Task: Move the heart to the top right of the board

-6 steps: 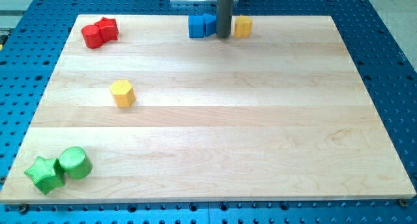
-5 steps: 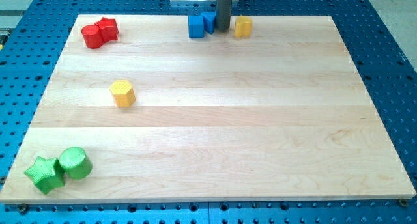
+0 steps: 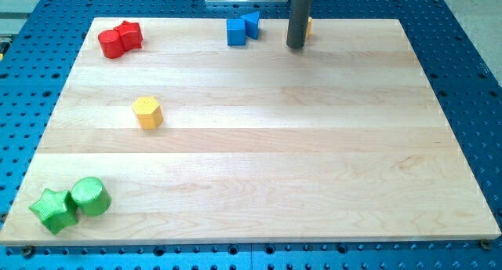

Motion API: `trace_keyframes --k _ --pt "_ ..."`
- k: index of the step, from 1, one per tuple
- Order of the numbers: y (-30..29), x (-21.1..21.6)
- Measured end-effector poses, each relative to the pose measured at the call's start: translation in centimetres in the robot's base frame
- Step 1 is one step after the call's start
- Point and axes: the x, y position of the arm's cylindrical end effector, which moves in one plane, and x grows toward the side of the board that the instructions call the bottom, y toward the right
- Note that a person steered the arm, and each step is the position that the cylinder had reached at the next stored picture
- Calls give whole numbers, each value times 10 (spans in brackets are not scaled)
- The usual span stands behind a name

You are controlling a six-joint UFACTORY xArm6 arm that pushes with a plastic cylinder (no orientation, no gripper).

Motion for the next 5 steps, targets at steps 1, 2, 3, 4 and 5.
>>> trace_keyframes --k 1,2,3,4,5 --pt "0 0" --pt "-9 -2" --pt "-13 -29" --pt "-13 -37" --pt "-13 -37"
